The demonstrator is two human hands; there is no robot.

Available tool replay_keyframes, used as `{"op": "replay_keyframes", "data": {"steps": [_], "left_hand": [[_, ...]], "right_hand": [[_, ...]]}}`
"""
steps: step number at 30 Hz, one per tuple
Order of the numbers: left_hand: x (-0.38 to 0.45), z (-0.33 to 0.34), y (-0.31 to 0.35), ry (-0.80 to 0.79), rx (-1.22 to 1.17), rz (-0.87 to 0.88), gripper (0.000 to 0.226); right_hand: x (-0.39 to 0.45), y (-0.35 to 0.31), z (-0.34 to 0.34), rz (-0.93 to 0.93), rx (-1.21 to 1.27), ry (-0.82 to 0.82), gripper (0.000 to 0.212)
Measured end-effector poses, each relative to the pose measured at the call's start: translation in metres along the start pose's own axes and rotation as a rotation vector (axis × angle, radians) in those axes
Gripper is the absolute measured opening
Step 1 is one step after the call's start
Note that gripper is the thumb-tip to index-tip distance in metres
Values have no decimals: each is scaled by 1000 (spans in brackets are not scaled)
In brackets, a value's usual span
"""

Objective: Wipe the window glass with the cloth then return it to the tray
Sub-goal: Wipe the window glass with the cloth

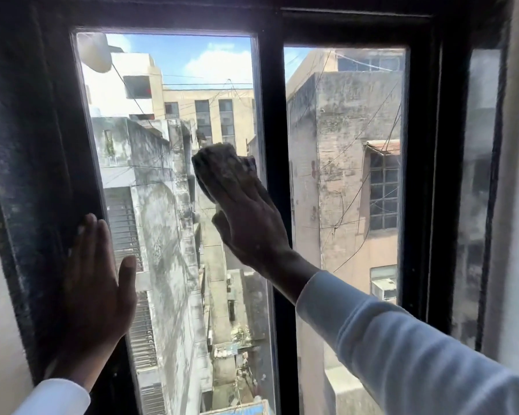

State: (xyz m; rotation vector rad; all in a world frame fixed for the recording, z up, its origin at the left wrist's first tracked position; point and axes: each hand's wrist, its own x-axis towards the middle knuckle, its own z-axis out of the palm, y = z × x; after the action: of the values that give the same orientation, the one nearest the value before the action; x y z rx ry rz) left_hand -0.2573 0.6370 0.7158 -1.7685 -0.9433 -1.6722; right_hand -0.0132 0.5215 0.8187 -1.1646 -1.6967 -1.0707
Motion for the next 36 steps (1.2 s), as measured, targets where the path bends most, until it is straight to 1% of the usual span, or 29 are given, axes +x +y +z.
{"op": "replay_keyframes", "data": {"steps": [1, 3, 5, 7, 9, 11, 12, 13, 14, 16, 17, 19, 21, 22, 24, 26, 28, 29, 30, 31, 33, 34, 35, 36], "left_hand": [[1, 0, 2, 1, -10, -17, 72], [2, 0, 7, 12, -11, -59, 71], [6, 0, 18, 15, -14, -85, 72], [13, 0, 38, -4, 8, -81, 72], [24, 3, 67, -29, 19, -19, 72], [38, 11, 100, -68, 6, 105, 72], [44, 15, 119, -88, 10, 172, 73], [49, 21, 138, -97, 19, 238, 73], [53, 28, 156, -95, 34, 305, 72], [59, 42, 188, -85, 69, 425, 71], [61, 49, 201, -89, 88, 466, 71], [65, 61, 214, -97, 107, 498, 70], [66, 70, 216, -102, 116, 498, 69], [66, 73, 215, -93, 130, 499, 68], [65, 76, 213, -50, 166, 517, 65], [64, 78, 211, -31, 193, 530, 66], [64, 79, 210, -40, 208, 534, 67], [64, 80, 210, -42, 209, 538, 67], [65, 81, 211, -42, 210, 542, 67], [66, 81, 211, -47, 210, 540, 66], [67, 79, 212, -66, 201, 526, 66], [66, 79, 213, -75, 199, 523, 66], [66, 79, 213, -83, 201, 523, 66], [66, 79, 213, -87, 204, 525, 65]], "right_hand": [[5, 0, -2, 38, 26, 29, 87], [-18, -7, 4, 6, 23, -9, 88], [-72, -18, 17, -100, 13, -105, 90], [-132, -19, 30, -217, 10, -178, 86], [-181, -15, 32, -254, 4, -221, 89], [-207, -10, 21, -199, 12, -241, 99], [-212, -5, 10, -151, 29, -219, 105], [-211, 0, -3, -90, 60, -176, 105], [-206, 8, -16, -17, 94, -122, 99], [-187, 35, -37, 140, 121, 13, 79], [-177, 54, -42, 221, 112, 74, 74], [-160, 98, -41, 367, 68, 156, 80], [-151, 123, -33, 486, 38, 171, 85], [-152, 129, -27, 512, 29, 159, 82], [-157, 129, -14, 467, -20, 137, 73], [-148, 125, -10, 351, -54, 105, 68], [-112, 139, -20, 170, -95, 65, 65], [-91, 151, -28, 126, -131, 75, 64], [-73, 166, -37, 138, -159, 110, 63], [-64, 182, -44, 206, -165, 162, 63], [-75, 188, -48, 429, -151, 250, 63], [-96, 180, -41, 512, -148, 263, 63], [-122, 165, -31, 531, -154, 242, 64], [-148, 147, -18, 495, -159, 186, 66]]}}
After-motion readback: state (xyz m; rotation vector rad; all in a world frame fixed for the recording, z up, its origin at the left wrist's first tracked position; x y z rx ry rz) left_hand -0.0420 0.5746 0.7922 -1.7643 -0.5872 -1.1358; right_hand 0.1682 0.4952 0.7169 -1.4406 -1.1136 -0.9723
